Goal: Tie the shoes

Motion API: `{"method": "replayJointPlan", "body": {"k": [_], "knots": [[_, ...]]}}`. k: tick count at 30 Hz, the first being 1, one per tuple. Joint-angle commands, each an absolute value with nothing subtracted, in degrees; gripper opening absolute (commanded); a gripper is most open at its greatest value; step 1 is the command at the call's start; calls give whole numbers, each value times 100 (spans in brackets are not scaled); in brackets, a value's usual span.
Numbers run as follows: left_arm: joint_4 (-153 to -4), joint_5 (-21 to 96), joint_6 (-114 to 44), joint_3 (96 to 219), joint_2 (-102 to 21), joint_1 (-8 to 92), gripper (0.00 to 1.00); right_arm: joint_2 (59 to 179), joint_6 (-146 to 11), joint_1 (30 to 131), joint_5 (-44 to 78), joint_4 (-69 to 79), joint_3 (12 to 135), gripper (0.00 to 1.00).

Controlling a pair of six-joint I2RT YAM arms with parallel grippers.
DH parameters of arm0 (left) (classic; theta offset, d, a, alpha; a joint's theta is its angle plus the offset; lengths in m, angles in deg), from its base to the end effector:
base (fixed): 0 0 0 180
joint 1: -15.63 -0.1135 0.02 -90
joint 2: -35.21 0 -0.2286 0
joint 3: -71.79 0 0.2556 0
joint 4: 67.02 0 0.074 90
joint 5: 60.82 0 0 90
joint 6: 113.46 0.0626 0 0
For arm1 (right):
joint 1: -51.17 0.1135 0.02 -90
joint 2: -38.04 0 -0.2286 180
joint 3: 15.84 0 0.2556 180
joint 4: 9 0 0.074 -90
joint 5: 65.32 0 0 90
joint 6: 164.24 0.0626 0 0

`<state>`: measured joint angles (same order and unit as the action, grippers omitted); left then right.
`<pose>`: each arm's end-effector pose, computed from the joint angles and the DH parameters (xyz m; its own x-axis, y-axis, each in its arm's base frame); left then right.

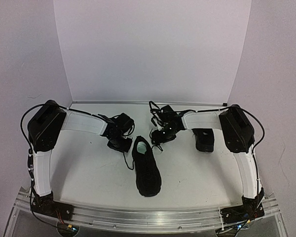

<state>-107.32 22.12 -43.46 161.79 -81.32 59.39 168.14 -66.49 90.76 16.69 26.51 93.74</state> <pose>0.2974 -0.2741 0.0787 -0.8468 0.3409 -0.4084 0.3851 0.9224 -0.0284 0.3664 0.3143 0.0860 -0.7264 -0.4275 -0.5381 -0.5985 0.7784 0.1896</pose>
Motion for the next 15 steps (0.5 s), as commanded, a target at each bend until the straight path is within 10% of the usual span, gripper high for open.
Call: {"method": "replayJointPlan", "body": {"k": [1,10,15], "knots": [[-10663,2255,-4457,16061,-7854,5897,0,17151,-7007,9244,2210,3071,9766,56],[-10211,2665,-4502,15864,-7628,5863,0,16964,-6752,9407,2240,3133,8866,0],[-9490,3349,-4617,15476,-7346,5874,0,15998,-6286,9401,1735,2522,7718,0]]}}
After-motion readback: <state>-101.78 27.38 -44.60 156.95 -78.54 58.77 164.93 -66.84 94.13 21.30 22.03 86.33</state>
